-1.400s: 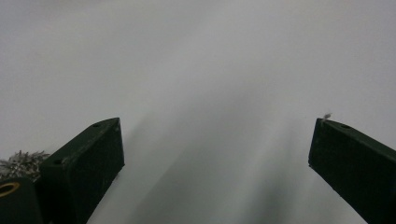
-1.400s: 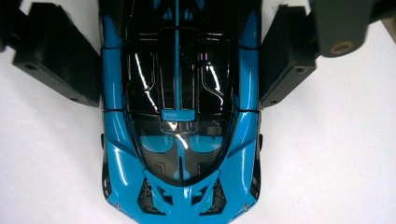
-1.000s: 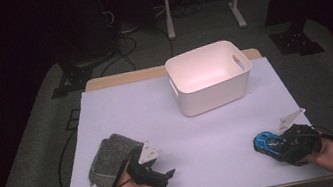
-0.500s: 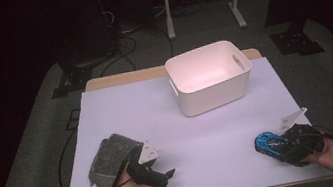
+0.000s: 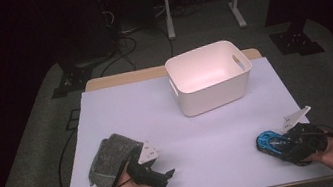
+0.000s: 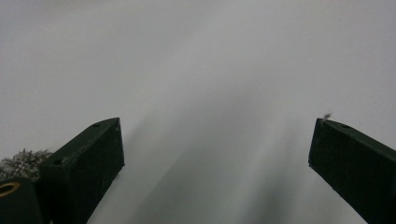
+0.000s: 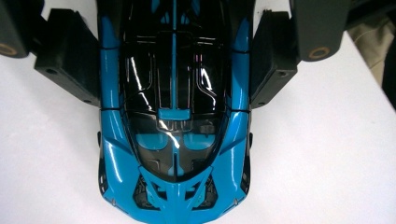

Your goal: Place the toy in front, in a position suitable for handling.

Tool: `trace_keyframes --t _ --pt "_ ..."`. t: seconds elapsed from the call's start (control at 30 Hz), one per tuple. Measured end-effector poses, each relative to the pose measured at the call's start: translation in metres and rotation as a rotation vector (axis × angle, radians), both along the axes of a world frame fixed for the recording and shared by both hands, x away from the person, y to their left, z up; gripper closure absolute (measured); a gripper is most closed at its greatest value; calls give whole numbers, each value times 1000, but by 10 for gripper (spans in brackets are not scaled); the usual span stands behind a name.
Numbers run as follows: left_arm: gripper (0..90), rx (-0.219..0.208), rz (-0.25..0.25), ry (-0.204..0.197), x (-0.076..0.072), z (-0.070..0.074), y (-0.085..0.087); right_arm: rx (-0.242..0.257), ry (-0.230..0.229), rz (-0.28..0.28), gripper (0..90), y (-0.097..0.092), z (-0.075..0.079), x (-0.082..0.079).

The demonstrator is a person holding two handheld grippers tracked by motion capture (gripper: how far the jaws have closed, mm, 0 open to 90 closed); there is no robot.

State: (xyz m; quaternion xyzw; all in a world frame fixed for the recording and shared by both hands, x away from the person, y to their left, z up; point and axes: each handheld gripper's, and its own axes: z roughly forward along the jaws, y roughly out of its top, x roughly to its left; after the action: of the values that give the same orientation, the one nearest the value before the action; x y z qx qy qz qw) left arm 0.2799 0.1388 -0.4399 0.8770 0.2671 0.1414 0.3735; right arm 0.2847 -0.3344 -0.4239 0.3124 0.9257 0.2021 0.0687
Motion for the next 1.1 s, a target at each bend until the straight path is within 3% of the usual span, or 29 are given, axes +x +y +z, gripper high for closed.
trace_keyframes --t 0.17,0.33,0.37,0.47,0.5,0.57,0.8,0.9,0.97,1.1 --pt "28 0 2 -2 0 1 2 11 -12 18 251 2 10 1" --pt "29 -12 11 -4 1 2 3 22 -26 74 251 19 32 2" --pt "28 -14 13 -3 1 2 4 21 -36 100 251 30 41 4" --pt "28 -16 16 -5 1 2 5 29 -39 126 251 39 48 6" --pt "28 -16 17 -4 2 3 6 36 -43 155 251 53 58 9" --pt "28 -20 21 -5 2 4 9 38 -47 172 251 58 61 11" --pt "28 -43 39 -13 4 11 17 57 -60 290 251 109 80 22" --pt "29 -47 51 -18 4 14 23 62 -57 357 251 140 82 27" --pt "29 -47 65 -24 5 17 29 64 -56 371 251 145 81 28" --pt "29 -68 100 -41 7 26 44 63 -48 448 251 183 73 33"
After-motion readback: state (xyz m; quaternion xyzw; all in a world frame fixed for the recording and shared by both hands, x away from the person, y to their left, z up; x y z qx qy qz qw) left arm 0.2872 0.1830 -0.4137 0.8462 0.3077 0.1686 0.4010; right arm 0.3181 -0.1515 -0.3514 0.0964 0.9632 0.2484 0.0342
